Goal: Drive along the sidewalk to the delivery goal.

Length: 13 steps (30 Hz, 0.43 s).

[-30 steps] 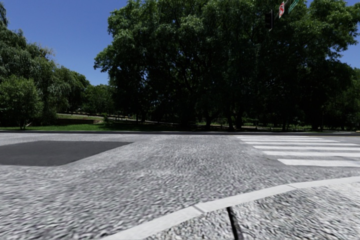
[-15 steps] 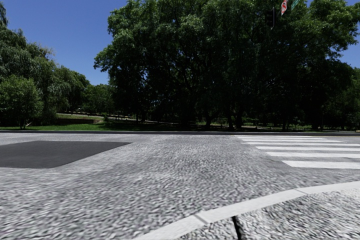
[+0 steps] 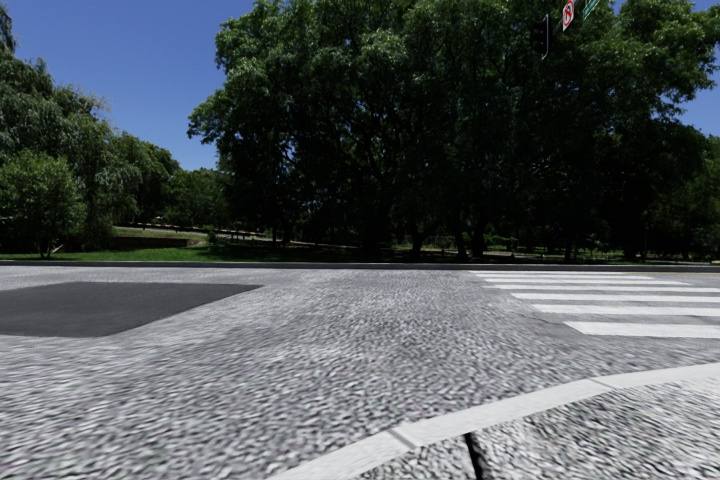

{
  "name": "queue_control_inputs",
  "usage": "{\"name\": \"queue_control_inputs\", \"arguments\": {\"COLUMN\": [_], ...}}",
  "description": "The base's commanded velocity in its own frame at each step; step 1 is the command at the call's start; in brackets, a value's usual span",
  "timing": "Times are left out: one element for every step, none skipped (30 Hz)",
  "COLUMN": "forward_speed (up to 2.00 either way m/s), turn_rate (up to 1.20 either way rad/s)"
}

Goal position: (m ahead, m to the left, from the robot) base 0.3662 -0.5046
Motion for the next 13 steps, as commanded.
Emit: {"name": "queue_control_inputs", "arguments": {"forward_speed": [0.00,0.00,0.00,0.00,0.00,0.00,0.00,0.00,0.00,0.00,0.00,0.00,0.00], "turn_rate": [0.00,0.00,0.00,0.00,0.00,0.00,0.00,0.00,0.00,0.00,0.00,0.00,0.00]}}
